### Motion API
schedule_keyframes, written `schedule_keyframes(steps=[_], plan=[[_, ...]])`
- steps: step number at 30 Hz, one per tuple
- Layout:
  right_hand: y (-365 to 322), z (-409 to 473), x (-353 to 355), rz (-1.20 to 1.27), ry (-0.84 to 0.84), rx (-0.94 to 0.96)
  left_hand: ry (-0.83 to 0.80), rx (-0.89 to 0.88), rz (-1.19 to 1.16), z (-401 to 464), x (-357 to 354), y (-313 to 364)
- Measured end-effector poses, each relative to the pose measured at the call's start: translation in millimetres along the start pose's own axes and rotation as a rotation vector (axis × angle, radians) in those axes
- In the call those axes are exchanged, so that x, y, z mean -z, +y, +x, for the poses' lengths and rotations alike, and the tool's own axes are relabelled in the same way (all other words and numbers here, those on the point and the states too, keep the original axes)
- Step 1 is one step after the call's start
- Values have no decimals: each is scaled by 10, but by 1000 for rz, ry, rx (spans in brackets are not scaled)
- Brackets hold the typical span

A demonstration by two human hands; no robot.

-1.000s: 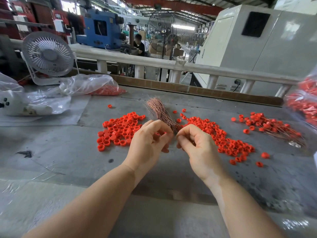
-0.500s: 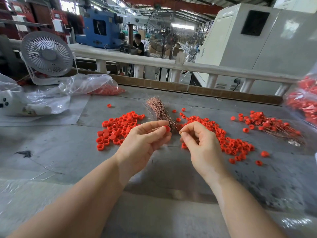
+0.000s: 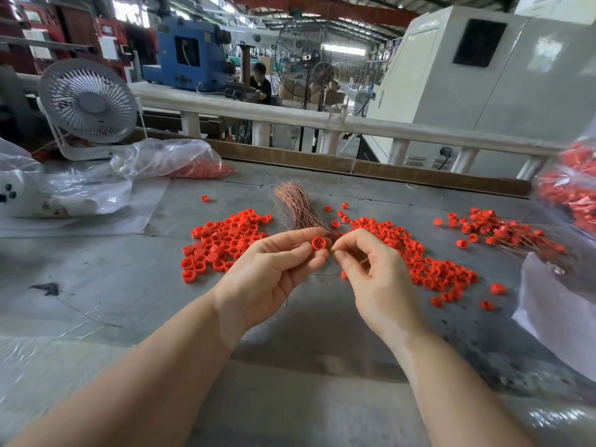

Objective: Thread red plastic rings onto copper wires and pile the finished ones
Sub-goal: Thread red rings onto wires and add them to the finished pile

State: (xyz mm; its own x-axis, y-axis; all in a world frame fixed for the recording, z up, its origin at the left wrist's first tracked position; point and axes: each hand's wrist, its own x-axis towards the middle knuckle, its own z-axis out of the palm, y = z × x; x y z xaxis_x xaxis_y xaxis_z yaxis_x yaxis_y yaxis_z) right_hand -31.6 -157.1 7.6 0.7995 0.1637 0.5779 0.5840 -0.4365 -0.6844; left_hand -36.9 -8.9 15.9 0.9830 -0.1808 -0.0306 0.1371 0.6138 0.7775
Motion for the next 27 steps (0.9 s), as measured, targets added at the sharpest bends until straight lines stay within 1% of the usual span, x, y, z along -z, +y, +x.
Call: schedule_keyframes(steps=[19,27], plan=[[-26,-10,-1,-50,-8,6,-17,-40,99,-29,12,-17],[-24,-8,1,-75,-18,-6,-18,-35,85,-31,2,-11]])
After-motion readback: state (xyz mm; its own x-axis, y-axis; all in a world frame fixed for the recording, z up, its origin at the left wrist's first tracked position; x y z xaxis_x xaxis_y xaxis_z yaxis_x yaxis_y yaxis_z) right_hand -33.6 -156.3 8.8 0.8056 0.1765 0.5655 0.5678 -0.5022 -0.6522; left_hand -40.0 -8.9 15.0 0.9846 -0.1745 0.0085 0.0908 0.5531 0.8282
